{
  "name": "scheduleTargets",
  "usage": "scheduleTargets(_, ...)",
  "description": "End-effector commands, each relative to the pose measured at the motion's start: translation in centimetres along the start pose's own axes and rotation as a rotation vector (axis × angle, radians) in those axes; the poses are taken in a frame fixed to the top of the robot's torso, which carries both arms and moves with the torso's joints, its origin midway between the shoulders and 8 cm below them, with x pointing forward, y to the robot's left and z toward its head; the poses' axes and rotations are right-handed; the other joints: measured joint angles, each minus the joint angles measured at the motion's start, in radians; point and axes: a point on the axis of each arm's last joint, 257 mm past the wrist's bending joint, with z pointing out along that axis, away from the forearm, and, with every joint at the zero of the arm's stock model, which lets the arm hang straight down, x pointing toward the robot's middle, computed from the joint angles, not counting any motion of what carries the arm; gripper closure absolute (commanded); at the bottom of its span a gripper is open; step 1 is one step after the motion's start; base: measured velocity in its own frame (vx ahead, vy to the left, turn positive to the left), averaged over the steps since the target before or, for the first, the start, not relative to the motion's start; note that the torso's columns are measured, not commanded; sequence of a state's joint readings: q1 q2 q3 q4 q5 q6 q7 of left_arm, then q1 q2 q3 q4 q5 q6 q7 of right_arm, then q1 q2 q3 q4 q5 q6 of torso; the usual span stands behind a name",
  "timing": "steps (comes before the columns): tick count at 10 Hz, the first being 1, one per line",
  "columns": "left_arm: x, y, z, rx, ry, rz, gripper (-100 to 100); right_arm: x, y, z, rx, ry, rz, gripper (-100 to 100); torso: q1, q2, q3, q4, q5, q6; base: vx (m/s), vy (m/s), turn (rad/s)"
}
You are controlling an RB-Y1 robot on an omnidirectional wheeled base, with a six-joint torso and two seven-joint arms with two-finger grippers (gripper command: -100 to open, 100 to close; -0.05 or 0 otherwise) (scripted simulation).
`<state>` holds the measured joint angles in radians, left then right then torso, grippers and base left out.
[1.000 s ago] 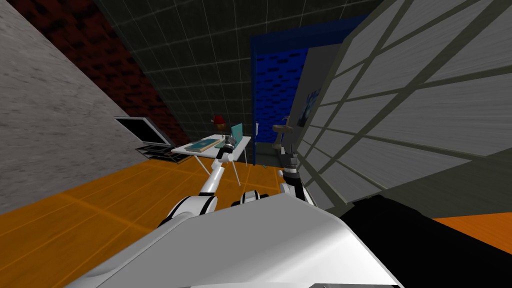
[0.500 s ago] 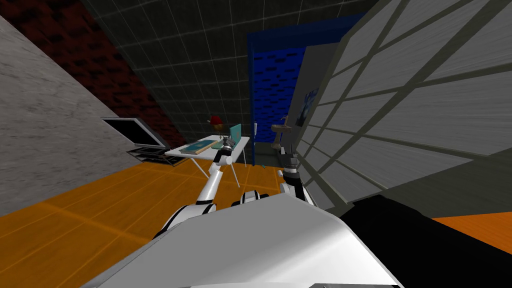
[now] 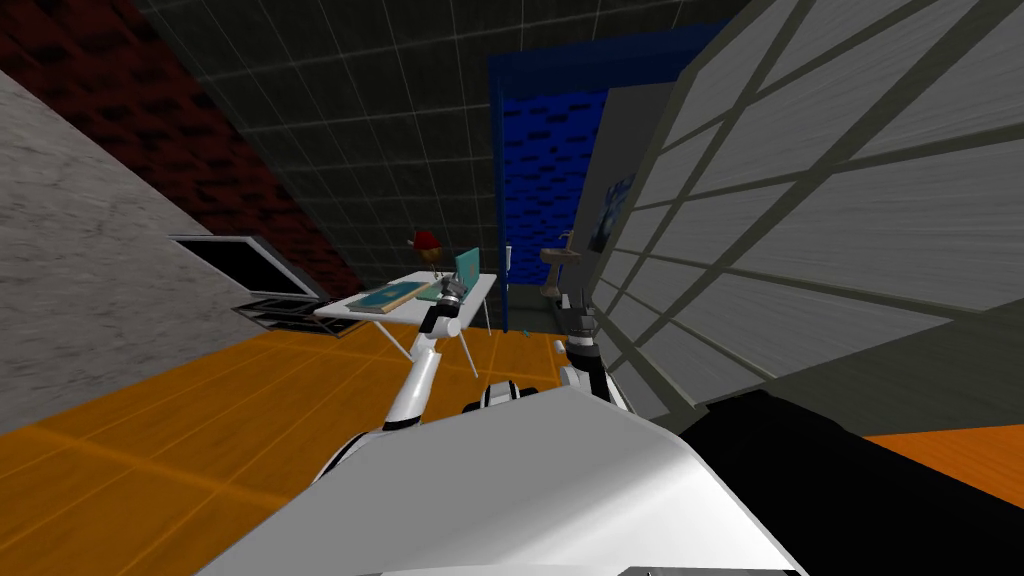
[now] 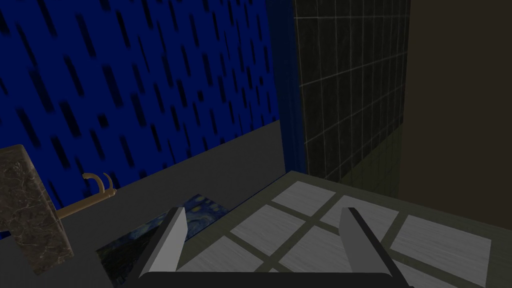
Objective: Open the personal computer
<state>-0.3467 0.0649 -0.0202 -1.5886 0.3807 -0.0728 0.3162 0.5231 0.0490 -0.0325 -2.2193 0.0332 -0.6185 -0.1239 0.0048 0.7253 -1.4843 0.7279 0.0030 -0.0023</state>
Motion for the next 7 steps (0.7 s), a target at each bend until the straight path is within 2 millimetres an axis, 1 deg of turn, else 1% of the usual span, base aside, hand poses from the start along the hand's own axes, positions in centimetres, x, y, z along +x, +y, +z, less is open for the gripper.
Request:
scheduleTargets(1,-0.8,0.3,-1.7,-0.020,-0.032,0.008,100,0.0,0.0,0.0,0.000,0.000,0.000,0,0.002,0.002,0.001,-0.001,0.001,-0.001,0.066,0.011,-0.116)
scheduleTargets(2,-0.9,-0.3,-2.4,-0.010,-0.035,0.009,100,0.0,0.0,0.0,0.000,0.000,0.000,0,0.001,0.000,0.000,-0.001,0.001,0.002,0.070,0.020,-0.090)
scheduleTargets(3,-0.9,-1.0,-3.2,0.003,-0.036,0.010,100,0.0,0.0,0.0,0.000,0.000,0.000,0,0.001,-0.001,-0.001,-0.001,0.000,0.001,0.032,0.003,-0.015)
scheduleTargets(4,-1.2,-0.9,-3.4,0.001,-0.041,0.010,100,0.0,0.0,0.0,0.000,0.000,0.000,0,0.001,0.002,0.001,0.001,0.001,-0.001,0.010,-0.008,0.017)
scheduleTargets(5,-1.1,-1.1,-4.2,-0.008,-0.054,0.018,100,0.0,0.0,0.0,0.000,0.000,0.000,0,0.002,0.003,0.002,0.000,0.001,-0.001,0.056,0.001,-0.119)
scheduleTargets(7,-1.0,-2.6,-5.5,0.018,-0.055,0.022,100,0.0,0.0,0.0,0.000,0.000,0.000,0,0.000,0.000,0.000,0.001,0.000,0.002,0.051,0.014,-0.042)
